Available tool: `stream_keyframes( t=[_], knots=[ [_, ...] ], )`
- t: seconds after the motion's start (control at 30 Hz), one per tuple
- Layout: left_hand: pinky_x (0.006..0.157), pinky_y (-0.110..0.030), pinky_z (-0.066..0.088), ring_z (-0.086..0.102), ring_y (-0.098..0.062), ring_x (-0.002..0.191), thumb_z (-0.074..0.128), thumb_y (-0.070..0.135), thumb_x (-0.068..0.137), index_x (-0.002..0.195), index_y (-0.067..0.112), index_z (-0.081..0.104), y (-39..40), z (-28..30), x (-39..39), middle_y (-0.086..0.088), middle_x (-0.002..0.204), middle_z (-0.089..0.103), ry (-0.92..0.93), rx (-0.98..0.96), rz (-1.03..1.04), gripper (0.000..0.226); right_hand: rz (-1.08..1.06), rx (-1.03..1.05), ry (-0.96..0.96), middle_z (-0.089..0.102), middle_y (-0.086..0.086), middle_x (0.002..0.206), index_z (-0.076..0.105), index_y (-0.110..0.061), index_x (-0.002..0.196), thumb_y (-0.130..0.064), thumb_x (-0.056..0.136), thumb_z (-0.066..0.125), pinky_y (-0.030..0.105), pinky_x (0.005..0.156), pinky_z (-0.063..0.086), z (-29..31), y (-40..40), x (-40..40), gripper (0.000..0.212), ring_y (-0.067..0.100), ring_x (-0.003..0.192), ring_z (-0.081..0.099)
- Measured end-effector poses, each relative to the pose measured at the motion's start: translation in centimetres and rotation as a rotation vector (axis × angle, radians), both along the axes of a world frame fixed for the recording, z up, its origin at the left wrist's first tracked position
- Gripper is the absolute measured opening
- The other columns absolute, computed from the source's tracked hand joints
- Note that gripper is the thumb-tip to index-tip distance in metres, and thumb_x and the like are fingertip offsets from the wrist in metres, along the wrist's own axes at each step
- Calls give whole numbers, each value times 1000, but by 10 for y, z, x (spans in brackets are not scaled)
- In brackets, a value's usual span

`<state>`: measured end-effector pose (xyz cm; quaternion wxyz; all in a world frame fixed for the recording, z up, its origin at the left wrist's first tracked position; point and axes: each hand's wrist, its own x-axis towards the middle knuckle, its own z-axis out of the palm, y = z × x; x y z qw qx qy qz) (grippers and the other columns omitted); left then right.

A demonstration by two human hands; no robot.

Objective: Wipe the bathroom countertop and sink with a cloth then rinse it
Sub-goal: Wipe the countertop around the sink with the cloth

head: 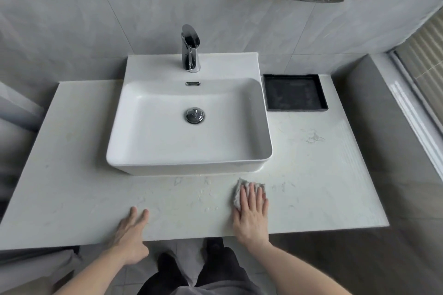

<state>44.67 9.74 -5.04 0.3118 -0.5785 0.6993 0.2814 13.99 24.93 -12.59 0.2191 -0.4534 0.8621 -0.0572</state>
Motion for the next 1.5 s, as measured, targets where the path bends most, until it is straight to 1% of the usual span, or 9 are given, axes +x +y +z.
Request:
stream_keyframes(
  t=[0.17, 0.33, 0.6, 0.77, 0.87, 1.03, 1.2, 1.4, 1.5],
  knots=[
    [125, -40, 18, -5, -23, 156, 55, 11, 76, 159, 38, -7, -4, 1, 0, 6, 165, -25, 24, 21, 23, 107, 306, -28, -44, -7, -1, 173, 7, -24, 165, -42, 104, 32, 51, 124, -2, 2, -13, 58, 69, 29, 159, -10],
    [122, -36, 26, 5, -19, 155, 60, 16, 73, 159, 40, 1, -10, -2, 9, 11, 166, -19, 82, 18, 58, 108, 391, -18, -48, -13, -9, 171, 2, -33, 164, -52, 104, 29, 46, 126, -6, 6, 0, 25, 68, 21, 158, -16],
    [122, -35, 25, 21, -23, 150, 60, 18, 78, 159, 39, 18, -13, -1, 29, 10, 168, 2, 189, -68, -26, 93, -9, 104, 42, -20, -8, 170, -7, -34, 162, -56, 105, 28, 50, 128, -7, 9, 23, -38, 71, 16, 154, -29],
    [122, -27, 24, 32, -11, 146, 65, 24, 78, 154, 29, 38, -40, 0, 76, 12, 161, 32, 325, -93, -36, 81, -302, 112, 11, -22, -2, 169, -8, -30, 163, -57, 102, 19, 52, 127, -6, 7, -1, 13, 71, 20, 152, -30],
    [122, -29, 24, 25, -14, 149, 67, 26, 81, 155, 30, 33, -58, 4, 119, 10, 163, 24, 312, -150, -16, 82, -341, 94, -13, -26, -2, 166, -5, -27, 164, -52, 105, 25, 52, 127, -9, 3, -21, 73, 71, 22, 155, -27],
    [121, -40, 28, 19, -26, 151, 70, 34, 78, 158, 28, 23, -101, -5, 206, 2, 167, 8, 163, -213, 27, 93, -167, 8, 11, -17, 3, 171, -2, -25, 164, -49, 103, 27, 51, 126, -7, -3, -50, 189, 72, 25, 156, -24],
    [118, -45, 30, 21, -36, 149, 72, 53, 66, 156, 27, 21, -139, -22, 275, -6, 164, 9, 34, -222, 96, 107, 57, -40, -19, -16, 0, 172, -4, -27, 164, -46, 103, 26, 51, 126, -5, -1, -89, 296, 70, 24, 157, -23],
    [110, -46, 32, 28, -41, 139, 79, 62, 55, 145, 21, 22, -157, -26, 302, -15, 148, 19, 24, -251, 84, 114, 123, -77, -7, -10, -8, 172, 3, -31, 165, -45, 107, 30, 44, 128, -1, -7, -76, 285, 66, 17, 158, -15],
    [115, -48, 27, 22, -40, 143, 79, 64, 60, 151, 18, 12, -159, -32, 303, -17, 152, 13, 17, -268, 58, 122, -14, -40, 26, -8, -6, 172, 3, -30, 165, -43, 105, 33, 47, 129, 4, -7, -58, 246, 68, 20, 159, -14]
  ],
)
